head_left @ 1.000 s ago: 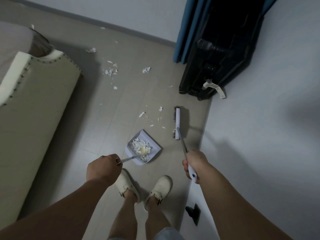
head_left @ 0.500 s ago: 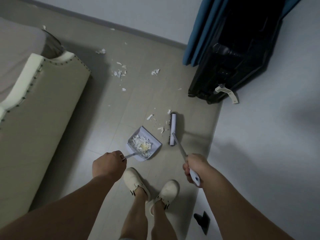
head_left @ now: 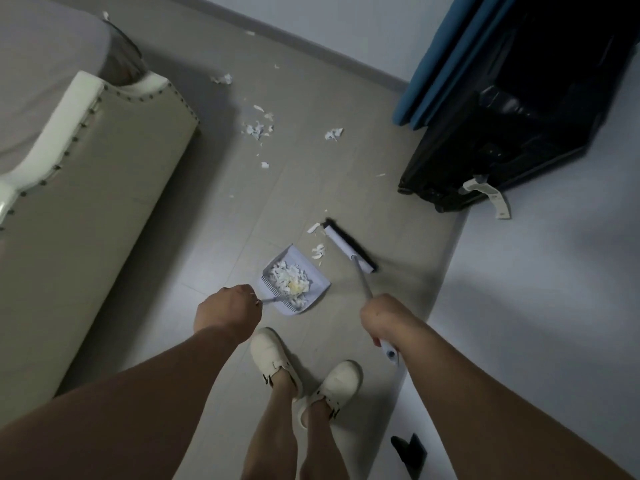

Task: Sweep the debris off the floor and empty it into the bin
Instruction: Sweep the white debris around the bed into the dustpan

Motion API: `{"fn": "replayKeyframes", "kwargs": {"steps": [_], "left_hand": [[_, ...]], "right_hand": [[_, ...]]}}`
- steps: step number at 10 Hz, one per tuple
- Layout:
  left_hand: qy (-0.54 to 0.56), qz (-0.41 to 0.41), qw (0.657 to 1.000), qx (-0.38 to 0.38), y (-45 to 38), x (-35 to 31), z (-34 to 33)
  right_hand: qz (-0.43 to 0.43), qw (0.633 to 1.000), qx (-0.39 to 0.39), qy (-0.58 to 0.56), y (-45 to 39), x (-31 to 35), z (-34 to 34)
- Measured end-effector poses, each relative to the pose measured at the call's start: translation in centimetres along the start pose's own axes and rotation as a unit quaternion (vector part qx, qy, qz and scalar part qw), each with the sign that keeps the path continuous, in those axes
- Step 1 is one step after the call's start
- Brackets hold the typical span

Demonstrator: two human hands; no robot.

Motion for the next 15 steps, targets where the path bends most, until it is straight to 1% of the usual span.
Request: {"fn": "replayKeyframes", "kwargs": {"steps": [1,2,3,4,5,6,7,8,9,10,11,12,13,14,15], "left_hand": [[0.015,0.0,1.0,0.012,-0.1,0.3,0.2],[0.018,-0.012,1.0,0.011,-0.1,-0.4,0.4],[0.026,-0.01,1.0,0.014,0.0,-0.3,0.1],[0.022,-0.014,1.0,0.015,0.2,0.3,-0.1],[0.027,-0.012,0.999,0.013,0.5,1.1,0.0],[0.032,-0.011,0.999,0.011,0.5,1.7,0.0],[0.039,-0.017,0.999,0.007,0.2,1.6,-0.1],[0.041,-0.022,0.999,0.003,-0.1,1.4,-0.3],[0.04,-0.026,0.999,0.0,-0.5,1.8,-0.4],[0.039,-0.019,0.999,-0.006,-1.1,2.8,0.0],[0.036,-0.017,0.999,-0.003,-1.4,3.1,0.1],[0.04,-0.02,0.999,0.0,-1.6,2.8,0.4],[0.045,-0.019,0.999,-0.002,-1.8,2.8,0.5],[0.045,-0.022,0.999,-0.003,-1.8,3.0,0.5],[0.043,-0.027,0.999,-0.001,-1.5,3.2,0.3]], "right_hand": [[-0.015,1.0,0.005,0.022,0.7,-0.8,-0.8],[-0.025,1.0,-0.011,0.01,1.6,-0.7,0.0],[-0.032,0.998,-0.041,0.025,0.7,1.2,0.4],[-0.048,0.998,-0.049,-0.011,-0.8,3.0,-0.1],[0.025,0.997,-0.01,0.068,0.4,5.1,-2.0],[0.015,0.994,0.014,0.106,1.0,3.8,-2.8],[-0.023,0.989,0.01,0.144,1.5,2.1,-2.1],[-0.041,0.986,-0.007,0.161,1.0,2.5,-0.8],[-0.023,0.986,-0.051,0.158,-0.7,4.8,-0.2],[-0.024,0.981,-0.093,0.167,-3.2,7.0,0.6],[-0.025,0.98,-0.07,0.184,-4.3,7.6,0.3],[-0.006,0.979,-0.013,0.203,-3.5,7.5,-0.4],[-0.024,0.972,0.01,0.232,-1.5,6.0,0.1],[0.021,0.984,0.028,0.177,-0.7,3.9,1.2],[0.024,0.99,-0.002,0.142,0.9,3.2,1.2]]}}
Point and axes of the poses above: each hand's wrist, its own y-axis away from the middle knuckle, its own z-axis out of the back of the hand, x = y × z, the point moved 6 cm from there along -y, towards the middle knuckle, and after that the axes turned 4 degrees about x, right-handed, at the moved point
